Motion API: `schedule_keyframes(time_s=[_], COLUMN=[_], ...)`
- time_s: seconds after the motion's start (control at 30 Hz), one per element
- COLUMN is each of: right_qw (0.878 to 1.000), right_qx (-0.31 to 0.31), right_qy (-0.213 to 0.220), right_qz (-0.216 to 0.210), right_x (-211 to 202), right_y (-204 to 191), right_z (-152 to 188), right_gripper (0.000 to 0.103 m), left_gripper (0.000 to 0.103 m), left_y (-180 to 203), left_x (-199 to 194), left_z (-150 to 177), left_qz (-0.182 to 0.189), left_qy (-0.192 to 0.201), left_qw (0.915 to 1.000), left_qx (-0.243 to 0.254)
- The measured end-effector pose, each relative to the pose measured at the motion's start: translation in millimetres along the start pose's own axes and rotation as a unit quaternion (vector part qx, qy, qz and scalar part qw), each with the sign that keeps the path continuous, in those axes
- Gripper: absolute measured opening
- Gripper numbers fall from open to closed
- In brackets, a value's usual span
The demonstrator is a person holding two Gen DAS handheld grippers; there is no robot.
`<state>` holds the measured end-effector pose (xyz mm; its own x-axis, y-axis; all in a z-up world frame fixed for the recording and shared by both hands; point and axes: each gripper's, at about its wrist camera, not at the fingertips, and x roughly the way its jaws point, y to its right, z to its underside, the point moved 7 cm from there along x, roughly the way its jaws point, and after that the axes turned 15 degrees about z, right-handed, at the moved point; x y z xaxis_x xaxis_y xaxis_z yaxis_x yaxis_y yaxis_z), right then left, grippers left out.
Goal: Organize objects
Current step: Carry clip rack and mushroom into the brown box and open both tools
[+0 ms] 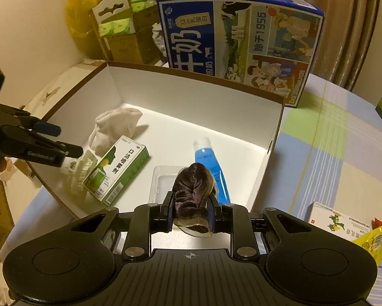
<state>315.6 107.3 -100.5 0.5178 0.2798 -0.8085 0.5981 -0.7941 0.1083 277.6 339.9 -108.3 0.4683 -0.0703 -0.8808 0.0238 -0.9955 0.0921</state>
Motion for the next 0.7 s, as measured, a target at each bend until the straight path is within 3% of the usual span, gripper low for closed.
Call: schedule_keyframes(time_s=[0.17,0.23,0.4,0.7], right_qw=[0.999,0.999,0.998,0.999], right_qx=[0.031,0.048,0.060,0.051], right_qy=[-0.002,-0.002,0.016,0.008], right_qz=[0.017,0.024,0.015,0.004], right_x=[5,6,-2,-25], right_y=[3,7,11,6], right_z=[-6,-7,-12,0], right_gripper=[0.027,0.037,0.050,0.054], left_gripper=[0.076,0.080,0.085,0.094], left_y=[1,1,3,12], left_x=[-10,-14,-26,-51], left_z=[-2,-2,-2,2], left_qz=[0.006,0.011,0.015,0.029], left_qy=[0.014,0.020,0.034,0.060], left_qw=[0.9999,0.9997,0.9991,0.9969], left_qx=[-0.005,-0.010,-0.018,-0.040])
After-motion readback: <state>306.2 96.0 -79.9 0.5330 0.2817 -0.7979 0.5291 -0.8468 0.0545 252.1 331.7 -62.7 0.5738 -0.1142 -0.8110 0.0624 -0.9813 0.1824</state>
